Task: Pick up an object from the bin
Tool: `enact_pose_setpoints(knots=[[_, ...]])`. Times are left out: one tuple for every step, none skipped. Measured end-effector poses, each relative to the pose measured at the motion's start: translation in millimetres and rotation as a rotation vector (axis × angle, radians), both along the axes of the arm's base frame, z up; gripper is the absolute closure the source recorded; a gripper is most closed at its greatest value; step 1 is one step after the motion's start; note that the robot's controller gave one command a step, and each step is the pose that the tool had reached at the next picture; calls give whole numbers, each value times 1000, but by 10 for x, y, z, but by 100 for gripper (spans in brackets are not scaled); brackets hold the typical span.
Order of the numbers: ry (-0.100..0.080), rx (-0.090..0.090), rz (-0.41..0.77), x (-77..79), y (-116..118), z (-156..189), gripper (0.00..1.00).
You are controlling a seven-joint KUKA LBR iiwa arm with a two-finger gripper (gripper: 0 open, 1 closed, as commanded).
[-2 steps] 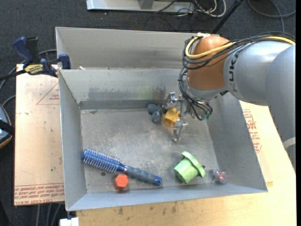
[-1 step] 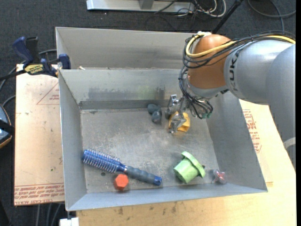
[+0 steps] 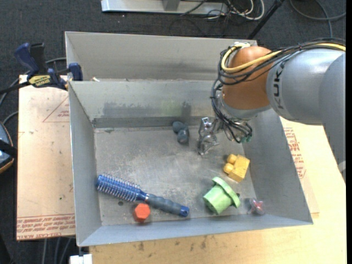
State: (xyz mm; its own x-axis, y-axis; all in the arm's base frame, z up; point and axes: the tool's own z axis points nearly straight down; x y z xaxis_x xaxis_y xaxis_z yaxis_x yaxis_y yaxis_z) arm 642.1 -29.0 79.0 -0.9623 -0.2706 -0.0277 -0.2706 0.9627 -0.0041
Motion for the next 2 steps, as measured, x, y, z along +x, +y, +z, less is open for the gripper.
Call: enact_pose_setpoints(knots=[[12, -2, 1, -30, -10, -32, 0], [18, -8, -1, 20, -1094, 601, 0]])
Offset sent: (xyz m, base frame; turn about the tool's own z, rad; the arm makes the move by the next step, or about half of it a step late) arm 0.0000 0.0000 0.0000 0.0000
